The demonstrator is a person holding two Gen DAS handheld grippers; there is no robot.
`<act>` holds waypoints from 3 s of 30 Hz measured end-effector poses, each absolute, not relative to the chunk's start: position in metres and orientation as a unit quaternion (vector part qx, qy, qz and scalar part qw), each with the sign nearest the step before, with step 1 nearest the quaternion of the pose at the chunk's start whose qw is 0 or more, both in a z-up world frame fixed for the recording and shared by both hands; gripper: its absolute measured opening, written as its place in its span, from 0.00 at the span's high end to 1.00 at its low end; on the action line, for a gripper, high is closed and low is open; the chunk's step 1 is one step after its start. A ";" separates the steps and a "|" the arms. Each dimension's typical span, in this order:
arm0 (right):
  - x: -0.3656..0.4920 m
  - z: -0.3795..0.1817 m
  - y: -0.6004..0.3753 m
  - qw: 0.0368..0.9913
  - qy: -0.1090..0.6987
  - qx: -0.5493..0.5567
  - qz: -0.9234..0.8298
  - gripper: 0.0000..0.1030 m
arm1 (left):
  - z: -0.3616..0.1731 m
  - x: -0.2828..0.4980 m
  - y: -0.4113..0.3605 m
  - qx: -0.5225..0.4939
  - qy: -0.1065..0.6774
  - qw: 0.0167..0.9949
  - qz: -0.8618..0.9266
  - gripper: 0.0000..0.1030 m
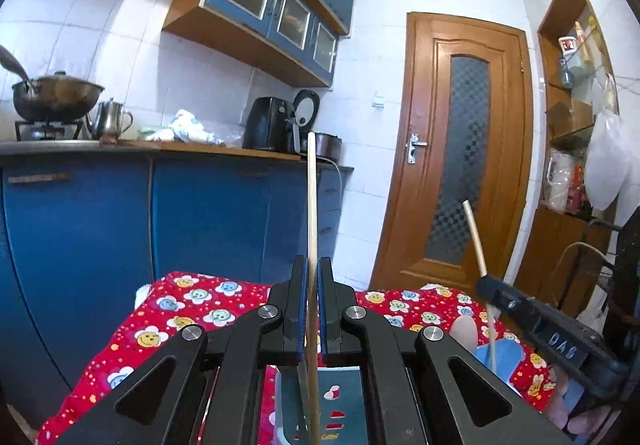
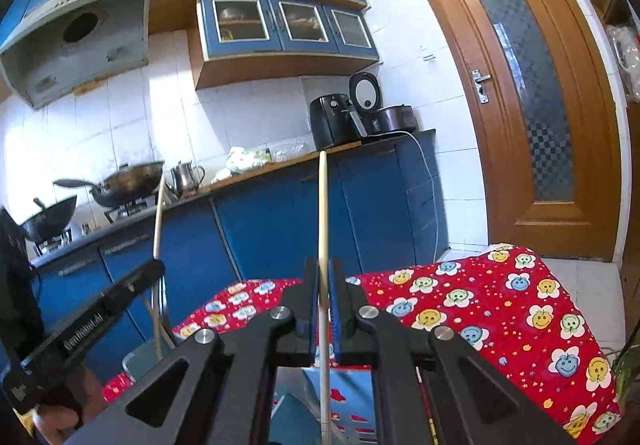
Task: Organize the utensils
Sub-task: 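Lift both wooden chopsticks and carry them over the light blue caddy, then lower the chopsticks into the caddy and open both grippers, then withdraw both grippers from the caddy toward the remaining cutlery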
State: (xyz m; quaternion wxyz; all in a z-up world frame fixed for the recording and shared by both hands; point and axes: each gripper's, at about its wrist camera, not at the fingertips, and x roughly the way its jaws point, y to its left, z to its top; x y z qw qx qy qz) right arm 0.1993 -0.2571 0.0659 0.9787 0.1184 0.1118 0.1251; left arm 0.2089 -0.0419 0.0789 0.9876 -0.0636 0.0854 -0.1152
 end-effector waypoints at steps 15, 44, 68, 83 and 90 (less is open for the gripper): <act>0.192 0.057 -0.255 0.977 0.151 0.097 0.118 0.93 | 0.081 0.195 -0.048 -0.045 0.079 0.988 -0.121 0.96; 0.119 0.082 -0.259 0.970 0.166 0.127 0.123 0.68 | 0.091 0.157 -0.029 -0.071 0.159 0.974 -0.143 0.71; 0.046 0.062 -0.264 0.956 0.232 0.148 0.097 0.65 | 0.075 0.102 -0.023 -0.053 0.263 0.948 -0.173 0.71; 0.030 0.028 -0.279 0.941 0.287 0.165 0.075 0.62 | 0.041 0.101 -0.032 -0.033 0.354 0.918 -0.174 0.71; 0.029 0.013 -0.289 0.932 0.309 0.177 0.067 0.62 | 0.023 0.105 -0.043 -0.021 0.399 0.899 -0.179 0.71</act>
